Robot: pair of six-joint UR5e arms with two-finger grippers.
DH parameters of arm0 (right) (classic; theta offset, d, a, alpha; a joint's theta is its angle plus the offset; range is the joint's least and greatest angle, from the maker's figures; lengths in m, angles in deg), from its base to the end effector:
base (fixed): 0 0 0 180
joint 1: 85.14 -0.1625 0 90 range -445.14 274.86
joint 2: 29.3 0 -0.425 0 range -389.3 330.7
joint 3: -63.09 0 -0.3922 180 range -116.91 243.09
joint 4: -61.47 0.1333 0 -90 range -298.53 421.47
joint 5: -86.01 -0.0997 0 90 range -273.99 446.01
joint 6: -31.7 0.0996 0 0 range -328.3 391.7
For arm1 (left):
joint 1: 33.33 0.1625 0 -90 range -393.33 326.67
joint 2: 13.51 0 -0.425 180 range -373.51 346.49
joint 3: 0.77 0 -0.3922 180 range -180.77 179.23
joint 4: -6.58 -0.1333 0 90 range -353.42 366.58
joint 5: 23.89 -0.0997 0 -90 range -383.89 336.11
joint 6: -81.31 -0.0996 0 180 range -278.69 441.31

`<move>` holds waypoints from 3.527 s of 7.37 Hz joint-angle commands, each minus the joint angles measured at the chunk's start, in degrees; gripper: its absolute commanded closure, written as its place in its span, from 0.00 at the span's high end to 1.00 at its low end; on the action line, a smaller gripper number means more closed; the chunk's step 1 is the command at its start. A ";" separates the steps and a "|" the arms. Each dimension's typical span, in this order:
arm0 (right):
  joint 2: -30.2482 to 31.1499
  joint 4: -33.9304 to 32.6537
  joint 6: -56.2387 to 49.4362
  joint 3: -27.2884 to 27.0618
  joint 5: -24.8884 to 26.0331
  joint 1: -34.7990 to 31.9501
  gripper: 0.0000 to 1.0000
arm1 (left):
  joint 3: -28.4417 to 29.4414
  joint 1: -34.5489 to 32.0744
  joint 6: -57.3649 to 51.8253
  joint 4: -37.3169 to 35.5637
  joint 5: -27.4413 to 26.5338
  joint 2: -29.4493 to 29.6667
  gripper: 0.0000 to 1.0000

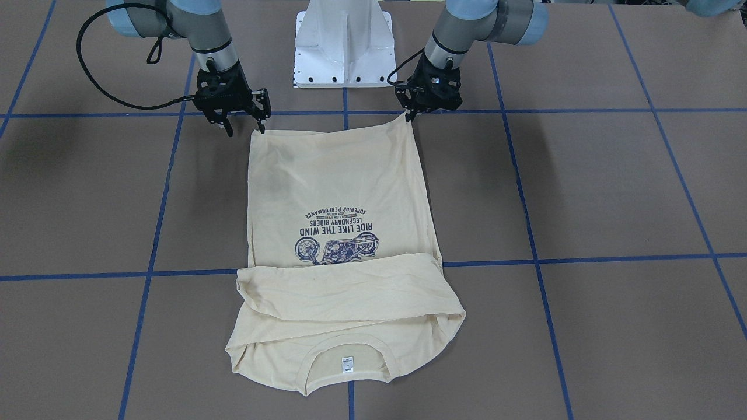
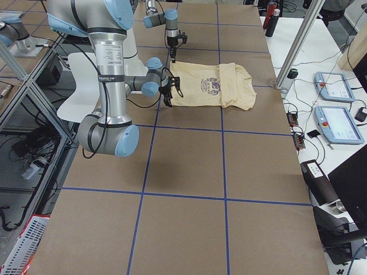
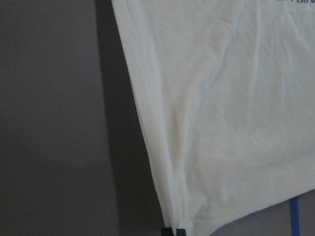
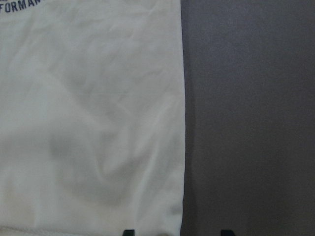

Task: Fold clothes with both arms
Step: 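Grasp the hem corners with both grippers and pinch them firmly, then lift the hem with both grippers and carry it toward the collar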

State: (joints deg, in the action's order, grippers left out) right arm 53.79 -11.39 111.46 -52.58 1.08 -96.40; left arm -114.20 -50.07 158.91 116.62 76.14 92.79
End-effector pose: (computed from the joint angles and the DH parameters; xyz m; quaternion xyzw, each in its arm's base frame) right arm -0.4840 -0.2412 0.3613 0.1178 -0.4051 0.0267 0.9062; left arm 0.4989 -0.2711 0.2830 0.0515 0.4995 0.0108 0.8647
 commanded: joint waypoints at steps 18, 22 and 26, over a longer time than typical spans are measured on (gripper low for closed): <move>-0.74 -0.53 -0.75 0.89 4.69 1.50 0.15 | -4.17 1.10 1.07 -5.26 -0.62 0.05 0.00; -0.74 -0.88 -0.75 -3.22 2.77 0.63 0.00 | -5.66 1.01 0.90 -5.36 -0.19 -0.12 0.00; 1.53 -7.37 -0.84 -17.96 -18.63 -5.18 0.00 | -16.62 0.74 0.19 -13.08 7.09 -0.47 0.00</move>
State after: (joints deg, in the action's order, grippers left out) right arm 54.27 -16.90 110.63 -65.33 -10.62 -100.82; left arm -127.12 -49.24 159.15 105.56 80.69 92.50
